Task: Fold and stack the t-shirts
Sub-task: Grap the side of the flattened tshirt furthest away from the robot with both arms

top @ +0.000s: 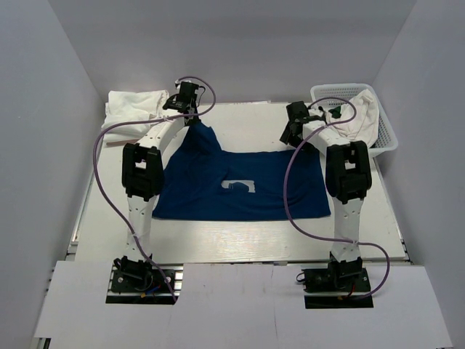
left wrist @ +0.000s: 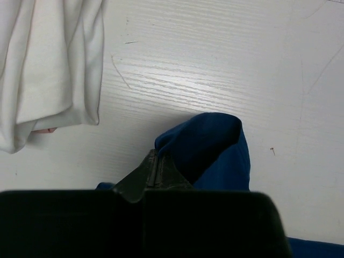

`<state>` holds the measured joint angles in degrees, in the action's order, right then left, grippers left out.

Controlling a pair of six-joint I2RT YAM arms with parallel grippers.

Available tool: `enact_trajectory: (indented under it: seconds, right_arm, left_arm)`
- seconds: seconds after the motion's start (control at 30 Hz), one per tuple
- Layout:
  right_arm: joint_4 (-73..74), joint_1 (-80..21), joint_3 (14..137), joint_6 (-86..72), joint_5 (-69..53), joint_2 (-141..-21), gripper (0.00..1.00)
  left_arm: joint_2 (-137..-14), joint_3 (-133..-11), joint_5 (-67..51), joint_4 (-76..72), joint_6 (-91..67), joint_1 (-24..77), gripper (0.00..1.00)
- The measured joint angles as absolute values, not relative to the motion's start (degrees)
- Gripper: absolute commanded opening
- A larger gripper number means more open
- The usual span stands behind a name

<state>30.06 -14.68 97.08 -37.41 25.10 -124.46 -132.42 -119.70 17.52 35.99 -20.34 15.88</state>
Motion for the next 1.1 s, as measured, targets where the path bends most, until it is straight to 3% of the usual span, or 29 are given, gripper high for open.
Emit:
enact_trajectory:
  seconds: [0.1,0.13,0.33,0.43,0.47,0.57,0.8,1.1]
  right_arm:
    - [30.3,-14.8,97.9,-38.0,25.4,-126.1,0.84]
    - [30.6,-14.8,97.8,-38.2,25.5,-126.5,0.76]
    - [30.5,-15.1,96.1,-38.7,26.6,-126.1,0.57]
    - [29.9,-15.1,94.7,-38.5,27.2,-125.3,0.41]
    - [29.9,-15.1,94.7,-38.4,27.3,-125.3,0.31]
    - [30.0,-15.2,94.7,-38.2,27.7,-125.3,0.2]
    - [29.9,-15.5,93.5,-37.8,28.8,-124.5,0.05]
    - [28.1,-16.4,84.3,-35.2,30.0,-114.5,0.05]
  left_arm:
    - [-132.2,-119.5,17.5,36.0,-20.4,15.9,0.0]
    - [-132.2,-119.3,17.5,36.1,-20.4,15.9,0.0]
    - [-131.4,-117.3,17.2,37.3,-20.4,15.9,0.0]
    - [-130.5,-116.1,16.9,37.6,-20.4,15.9,0.0]
    - [-129.9,-115.4,16.7,37.8,-20.4,15.9,0.0]
    - [-128.4,-114.0,16.0,37.9,-20.4,15.9,0.0]
    - [-122.4,-108.8,15.6,37.9,-20.4,15.9,0.0]
    - [-107.9,-92.9,15.6,37.0,-22.7,16.0,0.0]
